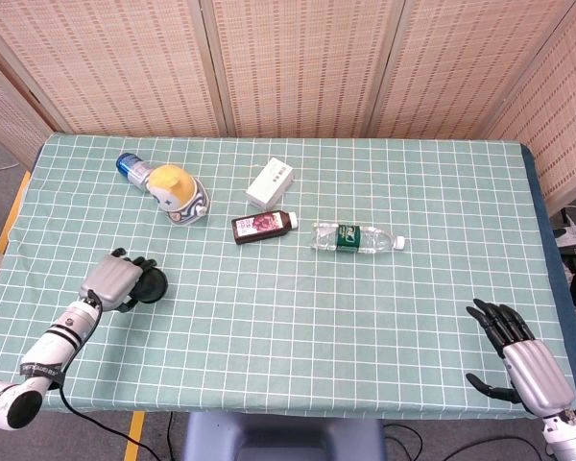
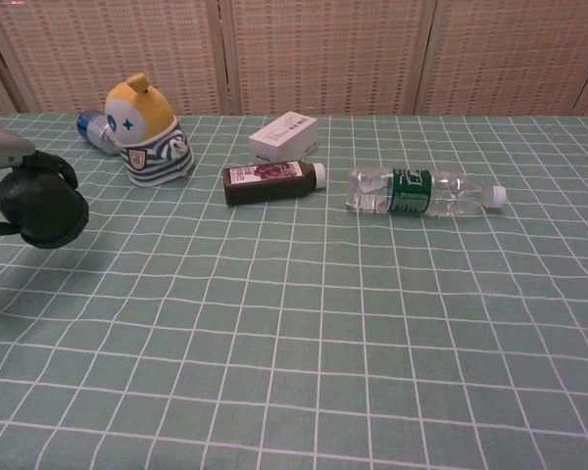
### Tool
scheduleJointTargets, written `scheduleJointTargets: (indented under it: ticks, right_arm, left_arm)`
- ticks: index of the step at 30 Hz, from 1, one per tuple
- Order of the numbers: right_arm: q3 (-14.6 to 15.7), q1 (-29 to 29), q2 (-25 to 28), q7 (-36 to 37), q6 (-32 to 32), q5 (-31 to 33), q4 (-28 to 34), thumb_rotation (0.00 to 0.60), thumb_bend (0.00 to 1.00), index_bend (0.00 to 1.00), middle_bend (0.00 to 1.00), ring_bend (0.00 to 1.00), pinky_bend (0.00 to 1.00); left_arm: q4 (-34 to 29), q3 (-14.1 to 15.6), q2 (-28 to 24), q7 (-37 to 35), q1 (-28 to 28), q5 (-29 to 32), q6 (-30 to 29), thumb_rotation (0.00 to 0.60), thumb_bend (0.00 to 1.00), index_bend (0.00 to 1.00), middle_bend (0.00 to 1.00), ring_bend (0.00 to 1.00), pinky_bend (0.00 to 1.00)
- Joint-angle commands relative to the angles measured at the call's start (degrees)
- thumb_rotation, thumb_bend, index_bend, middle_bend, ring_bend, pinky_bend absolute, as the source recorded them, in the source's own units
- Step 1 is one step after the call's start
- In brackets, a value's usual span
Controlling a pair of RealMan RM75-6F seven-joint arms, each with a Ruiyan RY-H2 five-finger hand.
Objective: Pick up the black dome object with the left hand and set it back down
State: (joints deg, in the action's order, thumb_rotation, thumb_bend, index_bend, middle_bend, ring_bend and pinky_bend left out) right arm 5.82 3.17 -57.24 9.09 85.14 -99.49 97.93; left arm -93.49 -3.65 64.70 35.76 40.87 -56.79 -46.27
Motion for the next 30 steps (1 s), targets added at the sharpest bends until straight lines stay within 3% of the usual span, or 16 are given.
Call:
scheduleJointTargets:
  ticks: [1,4,7,12,18,22,25,28,30]
  right_arm:
    - [0.0,0.0,0.1,0.1,0.1,0.0,0.1,0.6,0.16,0.0,0.0,0.0,0.0]
    - [0.1,-0.1,0.3,0.4,0.1,-0.1,0.2,0.6,0.16,0.0,0.0,0.0,0.0]
    - [0.2,-0.1,0.5,0.7,0.2,-0.3,0.2,0.6,0.16,0.0,0.0,0.0,0.0]
    - [0.2,-0.2,0.5,1.1,0.6,-0.5,0.2,0.6,0.16,0.0,0.0,0.0,0.0]
    - [0.2,-0.2,0.5,1.0,0.7,-0.6,0.2,0.6,0.16,0.0,0.0,0.0,0.0]
    - [0.1,-0.1,0.5,1.3,0.4,-0.3,0.2,0.6,0.16,0.0,0.0,0.0,0.0]
    - [0.2,-0.1,0.5,1.3,0.2,-0.3,0.2,0.6,0.16,0.0,0.0,0.0,0.0]
    - [0.2,-0.1,0.4,1.2,0.3,-0.4,0.3,0.6,0.16,0.0,0.0,0.0,0.0]
    - [0.3,-0.2,0.4,1.2,0.4,-0.6,0.4,0.6,0.16,0.0,0.0,0.0,0.0]
  left_arm:
    - [-6.8,3.4,5.7,34.5,4.3,29.3,-24.0,0.6,0.43,0.73,0.74,0.41,0.21]
    - [-7.1,4.7,8.5,42.1,5.1,31.6,-32.7,0.6,0.44,0.72,0.73,0.4,0.2]
    - [-7.6,4.6,10.2,44.1,5.0,32.2,-36.8,0.6,0.44,0.72,0.73,0.4,0.2]
    - [-10.1,3.9,7.7,37.7,4.5,28.4,-30.8,0.6,0.44,0.71,0.73,0.4,0.18]
    - [-10.5,2.7,3.2,20.5,2.7,19.1,-18.5,0.6,0.44,0.71,0.72,0.4,0.16]
    - [-8.7,-1.4,-0.8,-2.4,0.8,12.2,-3.1,0.6,0.44,0.72,0.72,0.4,0.1]
    - [-6.4,-4.8,-1.8,-17.9,-1.7,4.0,2.6,0.6,0.44,0.72,0.72,0.4,0.1]
    - [-3.2,-5.1,-1.9,-25.6,-3.0,-3.3,4.9,0.6,0.44,0.72,0.72,0.4,0.1]
    - [-1.2,-3.6,-1.9,-25.9,-2.4,-5.5,7.1,0.6,0.44,0.71,0.71,0.39,0.1]
